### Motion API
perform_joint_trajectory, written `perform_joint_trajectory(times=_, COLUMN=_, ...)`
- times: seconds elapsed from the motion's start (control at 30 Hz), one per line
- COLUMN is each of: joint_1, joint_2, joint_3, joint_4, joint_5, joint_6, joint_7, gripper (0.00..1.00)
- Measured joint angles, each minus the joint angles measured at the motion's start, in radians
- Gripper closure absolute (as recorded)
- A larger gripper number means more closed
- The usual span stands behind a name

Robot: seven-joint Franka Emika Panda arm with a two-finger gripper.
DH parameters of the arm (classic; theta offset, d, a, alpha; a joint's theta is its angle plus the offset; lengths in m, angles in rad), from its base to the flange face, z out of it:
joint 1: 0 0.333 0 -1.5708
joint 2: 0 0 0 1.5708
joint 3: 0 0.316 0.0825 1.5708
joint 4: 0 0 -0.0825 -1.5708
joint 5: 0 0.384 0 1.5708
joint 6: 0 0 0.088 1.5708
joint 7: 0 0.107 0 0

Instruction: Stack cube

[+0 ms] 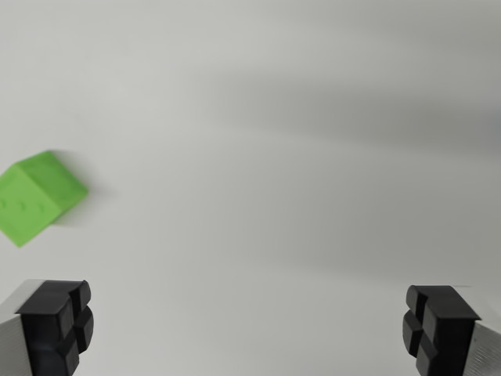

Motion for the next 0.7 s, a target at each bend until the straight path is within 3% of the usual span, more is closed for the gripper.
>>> perform_joint_trajectory(times=0.7, joint_1=0.055, joint_2=0.016, joint_3=0.040, joint_4=-0.092, joint_5=-0.011, joint_6=0.107, joint_7=-0.082, gripper=0.00)
